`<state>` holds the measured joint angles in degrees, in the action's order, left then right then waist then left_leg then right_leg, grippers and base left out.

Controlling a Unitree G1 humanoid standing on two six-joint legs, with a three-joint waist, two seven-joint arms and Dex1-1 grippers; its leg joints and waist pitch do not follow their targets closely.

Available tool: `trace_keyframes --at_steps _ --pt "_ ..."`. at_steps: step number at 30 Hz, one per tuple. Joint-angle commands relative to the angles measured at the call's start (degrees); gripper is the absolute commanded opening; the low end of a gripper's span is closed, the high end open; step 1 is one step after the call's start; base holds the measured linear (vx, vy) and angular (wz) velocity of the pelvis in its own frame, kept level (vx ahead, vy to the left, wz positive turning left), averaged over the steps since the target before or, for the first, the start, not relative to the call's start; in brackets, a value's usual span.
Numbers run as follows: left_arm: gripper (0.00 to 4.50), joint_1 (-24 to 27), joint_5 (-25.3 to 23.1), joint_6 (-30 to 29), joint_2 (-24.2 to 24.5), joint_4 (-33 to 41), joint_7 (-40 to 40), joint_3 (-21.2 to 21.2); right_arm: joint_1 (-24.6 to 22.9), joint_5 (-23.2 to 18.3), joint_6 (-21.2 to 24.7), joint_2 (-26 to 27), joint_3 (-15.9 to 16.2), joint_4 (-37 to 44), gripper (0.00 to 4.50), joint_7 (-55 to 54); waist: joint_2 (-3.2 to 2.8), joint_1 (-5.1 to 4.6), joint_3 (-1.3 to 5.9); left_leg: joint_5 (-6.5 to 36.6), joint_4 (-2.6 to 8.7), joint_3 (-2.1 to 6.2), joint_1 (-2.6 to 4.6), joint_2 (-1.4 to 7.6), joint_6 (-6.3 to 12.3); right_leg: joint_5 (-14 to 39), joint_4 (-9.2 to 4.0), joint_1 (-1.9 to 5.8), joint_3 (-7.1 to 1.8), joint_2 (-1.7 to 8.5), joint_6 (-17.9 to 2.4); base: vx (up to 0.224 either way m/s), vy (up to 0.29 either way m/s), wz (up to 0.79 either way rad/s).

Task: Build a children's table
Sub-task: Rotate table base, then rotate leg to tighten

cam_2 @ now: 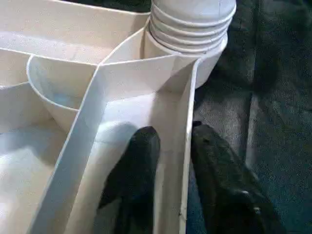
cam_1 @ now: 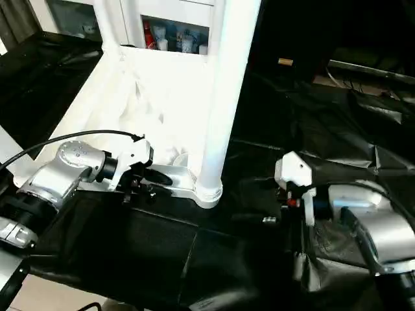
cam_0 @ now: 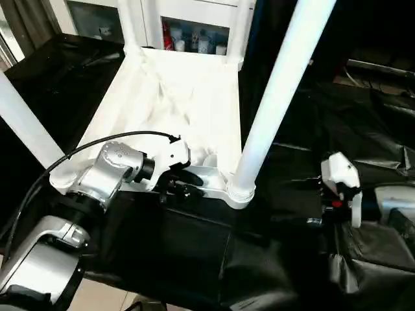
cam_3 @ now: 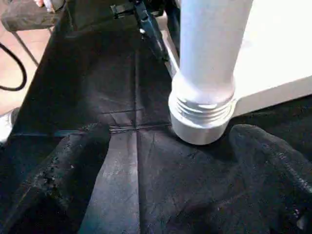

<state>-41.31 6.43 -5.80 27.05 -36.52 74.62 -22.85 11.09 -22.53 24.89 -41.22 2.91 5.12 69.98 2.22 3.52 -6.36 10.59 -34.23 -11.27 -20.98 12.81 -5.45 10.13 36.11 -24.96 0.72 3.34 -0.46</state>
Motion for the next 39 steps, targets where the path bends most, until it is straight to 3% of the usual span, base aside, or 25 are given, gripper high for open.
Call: trace_keyframes --at_steps 1,2,10,12,16,19,20,21,24,27,28,31,34,35,37,39 --pt "1.00 -0.11 0.37 -0.17 -0.95 -0.90 1.00 0.28 -0.17 -0.01 0.79 0.06 0.72 1.38 4.50 -0.67 -0.08 0.41 4.62 9.06 3.30 0.11 0.40 -0.17 2.79 6.26 -4.14 4.07 -1.69 2.67 -14.55 0.000 0.000 0.00" --pt "0.74 -0.11 0.37 -0.17 -0.95 -0.90 1.00 0.28 -0.17 -0.01 0.79 0.06 0.72 1.38 4.50 -0.67 -0.14 0.47 4.60 9.21 3.30 0.12 0.41 -0.15 2.79 6.75 -4.18 4.06 -1.71 2.71 -14.41 0.000 0.000 0.00" --pt "0.74 -0.07 0.81 -0.68 -1.49 -1.03 1.21 0.58 -0.06 0.42 0.74 0.27 1.08 1.40 4.50 -1.03 -0.18 0.63 4.64 8.96 3.28 0.12 0.38 -0.12 2.92 5.92 -4.08 4.07 -1.69 2.73 -14.46 0.000 0.000 0.00" --pt "0.44 -0.06 0.82 -0.70 -1.54 -1.06 1.22 0.59 -0.04 0.47 0.72 0.29 1.12 1.38 4.50 -1.05 -0.18 0.65 4.62 9.03 3.30 0.14 0.37 -0.11 2.89 6.13 -4.07 4.07 -1.68 2.72 -14.40 0.000 0.000 0.00" --pt "0.25 1.01 -4.78 2.27 -0.37 -3.99 0.56 -3.08 2.27 4.24 -1.14 2.93 3.42 -2.08 4.50 -4.45 0.39 0.43 4.58 8.62 3.38 0.22 0.23 -0.16 2.69 8.53 -4.19 3.95 -1.63 2.90 -13.22 0.000 0.000 0.00" --pt "0.02 2.44 -6.15 2.06 1.00 -2.83 1.11 -4.08 3.06 4.71 -1.34 4.62 3.49 -3.57 4.50 -6.63 0.41 0.14 4.38 9.76 3.52 0.24 0.30 -0.09 1.93 12.08 -4.53 3.82 -1.72 2.99 -11.96 0.000 0.000 0.00" --pt "0.02 3.15 -6.50 1.70 1.41 -1.82 0.87 -4.18 3.17 4.74 -1.40 4.74 3.72 -3.67 4.50 -6.66 0.93 0.01 4.39 9.39 3.55 0.19 0.26 -0.03 1.88 11.72 -4.49 3.87 -1.73 2.99 -11.87 0.000 0.000 0.00" --pt "0.02 3.15 -6.50 1.70 1.41 -1.82 0.87 -4.18 3.17 4.74 -1.40 4.74 3.72 -3.67 4.50 -6.66 0.71 0.05 4.42 9.02 3.55 0.28 0.21 0.00 1.86 11.18 -4.26 3.92 -1.74 3.02 -11.95 0.000 0.000 0.00" --pt "0.02 4.81 -6.44 1.92 1.29 -0.18 -1.72 -2.56 3.69 5.20 -2.09 5.11 4.59 -3.91 4.50 -7.08 0.55 -0.32 4.36 8.79 3.52 0.16 0.19 -0.03 2.20 9.79 -4.29 3.75 -1.70 2.85 -12.11 0.000 0.000 0.00" --pt "0.02 4.77 -4.31 2.10 -0.29 -0.88 -2.45 -0.23 4.21 5.42 -2.39 5.34 4.67 -4.46 4.50 -6.94 0.54 -0.33 4.24 10.24 3.56 0.11 0.35 -0.07 2.17 12.76 -4.67 3.59 -1.74 2.87 -11.67 0.000 0.000 0.00" --pt "0.02 4.72 -3.10 1.83 -0.93 -0.83 -2.29 0.72 4.29 5.50 -2.46 5.41 4.66 -4.55 4.50 -6.86 1.15 -0.39 4.03 10.56 3.59 0.13 0.27 -0.12 2.20 14.71 -4.76 3.50 -1.72 2.83 -11.03 0.000 0.000 0.00" --pt "0.02 4.81 -1.74 1.36 -1.54 -0.44 -1.64 1.64 4.40 5.64 -2.72 5.48 4.72 -4.71 4.50 -6.79 1.03 -0.41 4.11 10.32 3.61 0.18 0.22 -0.09 2.23 15.76 -4.87 3.46 -1.78 2.96 -10.20 0.000 0.000 0.00" --pt "0.02 5.05 -1.35 0.13 -1.52 -0.12 -0.17 1.45 4.47 5.61 -3.11 5.41 4.94 -4.68 4.50 -6.66 0.96 -0.53 4.24 9.30 3.57 0.16 0.13 -0.16 2.56 13.79 -4.69 3.55 -1.79 2.88 -10.46 0.000 0.000 0.00" --pt "0.02 5.14 -1.51 -0.83 -1.41 -0.02 0.61 1.14 4.65 5.63 -3.31 5.47 5.09 -4.86 4.50 -6.64 0.67 -0.57 4.29 9.25 3.54 0.11 0.17 -0.17 2.67 13.37 -4.74 3.51 -1.79 2.87 -10.67 0.000 0.000 0.00" --pt "0.02 5.36 -2.38 -2.04 -0.96 0.32 1.70 0.45 5.08 6.11 -4.00 5.65 5.62 -5.47 4.50 -6.68 0.80 -0.65 4.29 9.20 3.53 0.09 0.14 -0.21 2.80 12.93 -4.69 3.55 -1.77 2.79 -10.93 0.000 0.000 0.00" --pt "0.02 5.55 -3.73 -2.86 -0.23 0.67 2.01 -0.49 5.52 7.41 -4.99 5.82 6.47 -6.26 4.50 -7.07 0.46 -0.75 4.38 9.06 3.56 0.16 0.16 -0.17 2.73 12.61 -4.65 3.56 -1.72 2.85 -11.28 0.000 0.000 0.00"
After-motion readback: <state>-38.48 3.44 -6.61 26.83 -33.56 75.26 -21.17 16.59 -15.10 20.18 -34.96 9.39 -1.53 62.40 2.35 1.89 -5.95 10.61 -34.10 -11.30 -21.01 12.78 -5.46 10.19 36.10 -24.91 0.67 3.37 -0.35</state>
